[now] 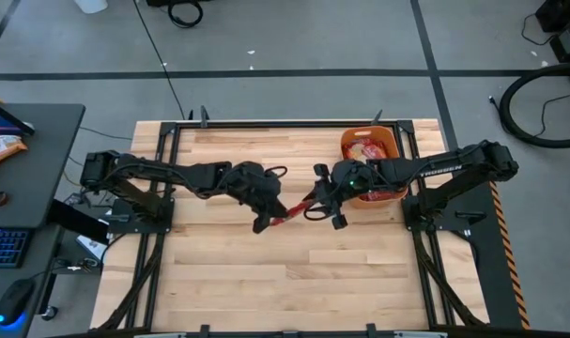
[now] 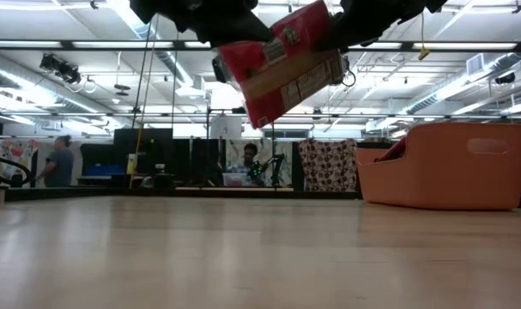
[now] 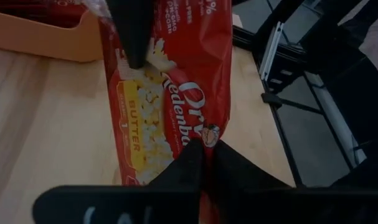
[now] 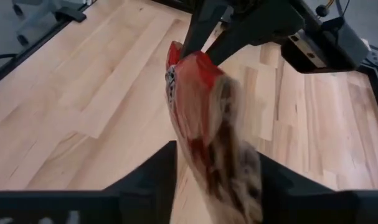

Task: Sort popcorn bags into baskets
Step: Put the red popcorn bag into the orange bin

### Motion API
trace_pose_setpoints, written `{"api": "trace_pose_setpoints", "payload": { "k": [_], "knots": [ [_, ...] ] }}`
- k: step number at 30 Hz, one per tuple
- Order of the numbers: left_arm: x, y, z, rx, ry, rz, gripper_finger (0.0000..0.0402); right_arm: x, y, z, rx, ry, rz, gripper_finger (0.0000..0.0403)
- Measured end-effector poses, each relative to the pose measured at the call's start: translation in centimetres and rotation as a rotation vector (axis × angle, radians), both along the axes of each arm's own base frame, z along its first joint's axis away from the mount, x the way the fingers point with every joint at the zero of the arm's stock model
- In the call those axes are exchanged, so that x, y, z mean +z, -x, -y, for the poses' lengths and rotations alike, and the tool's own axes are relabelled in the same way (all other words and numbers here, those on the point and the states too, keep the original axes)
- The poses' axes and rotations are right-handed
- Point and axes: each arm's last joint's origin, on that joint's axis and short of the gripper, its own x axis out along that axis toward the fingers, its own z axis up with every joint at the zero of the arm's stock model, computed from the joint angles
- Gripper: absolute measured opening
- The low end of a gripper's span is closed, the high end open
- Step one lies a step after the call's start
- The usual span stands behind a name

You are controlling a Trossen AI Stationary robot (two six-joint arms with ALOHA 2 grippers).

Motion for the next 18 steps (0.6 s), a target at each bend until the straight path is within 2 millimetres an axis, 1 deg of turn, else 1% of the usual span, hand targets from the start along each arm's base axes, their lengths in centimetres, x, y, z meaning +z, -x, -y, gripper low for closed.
{"api": "trace_pose_setpoints", "payload": {
  "k": [3, 7, 8, 11, 14, 18],
  "knots": [
    [0.0, 0.0, -0.1, 0.004, -0.001, 0.001, 0.0035, 0.0, 0.0, 0.0, 0.010, -0.007, 0.001, 0.0110],
    [0.0, 0.0, -0.1, 0.012, 0.002, -0.002, 0.0040, 0.0, 0.1, -0.1, 0.025, -0.017, -0.015, 0.0033],
    [0.0, 0.0, -0.1, 0.020, 0.008, -0.004, 0.0040, 0.0, 0.2, -0.2, 0.026, -0.017, -0.021, 0.0022],
    [0.0, 0.0, -0.3, 0.084, 0.018, -0.017, 0.0042, 0.5, 0.4, -0.1, 0.006, -0.001, -0.053, 0.0025],
    [0.0, 0.2, -0.7, 0.169, 0.033, -0.045, 0.0050, 1.7, 0.6, 0.2, -0.035, 0.040, -0.110, 0.0038],
    [0.4, 0.6, -1.1, 0.205, 0.065, -0.055, 0.0086, 3.9, 1.2, 0.7, -0.054, 0.059, -0.183, 0.0033]
  ]
}}
